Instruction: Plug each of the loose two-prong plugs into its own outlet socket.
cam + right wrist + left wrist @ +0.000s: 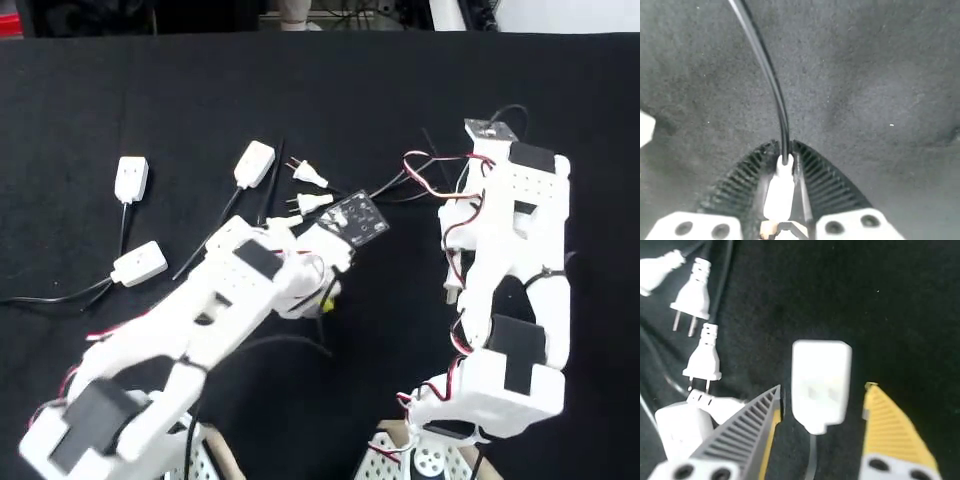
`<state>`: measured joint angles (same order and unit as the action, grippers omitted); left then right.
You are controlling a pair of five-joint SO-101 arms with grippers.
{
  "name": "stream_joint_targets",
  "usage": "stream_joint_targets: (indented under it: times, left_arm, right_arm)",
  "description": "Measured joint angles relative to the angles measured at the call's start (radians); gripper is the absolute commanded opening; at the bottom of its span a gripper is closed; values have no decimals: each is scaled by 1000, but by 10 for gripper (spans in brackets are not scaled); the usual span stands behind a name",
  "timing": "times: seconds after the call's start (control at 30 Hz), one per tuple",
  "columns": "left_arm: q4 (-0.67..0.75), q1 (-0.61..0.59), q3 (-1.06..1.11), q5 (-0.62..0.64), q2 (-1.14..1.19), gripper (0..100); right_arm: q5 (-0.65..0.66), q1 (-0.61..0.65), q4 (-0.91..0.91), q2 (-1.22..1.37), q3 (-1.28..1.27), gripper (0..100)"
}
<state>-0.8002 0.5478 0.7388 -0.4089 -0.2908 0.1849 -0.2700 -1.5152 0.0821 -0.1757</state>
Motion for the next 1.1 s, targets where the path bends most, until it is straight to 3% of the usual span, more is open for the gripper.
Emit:
stream_joint_targets:
  times: [0.33,0.67,0.8,0.97,1.1]
  left_arm:
    - [-14,-12,34,35,-92,270]
    - [-89,-169,299,72,-697,269]
    - [-97,-296,473,81,-1010,272]
    - [-230,-465,643,81,-1382,272]
    - [-331,-519,695,69,-1504,270]
  right_arm:
    - [0,-3,-28,0,0,11]
    - [2,3,-34,0,64,11]
    - [3,83,-34,0,104,11]
    - [3,229,2,0,112,11]
    - [-37,342,54,0,138,11]
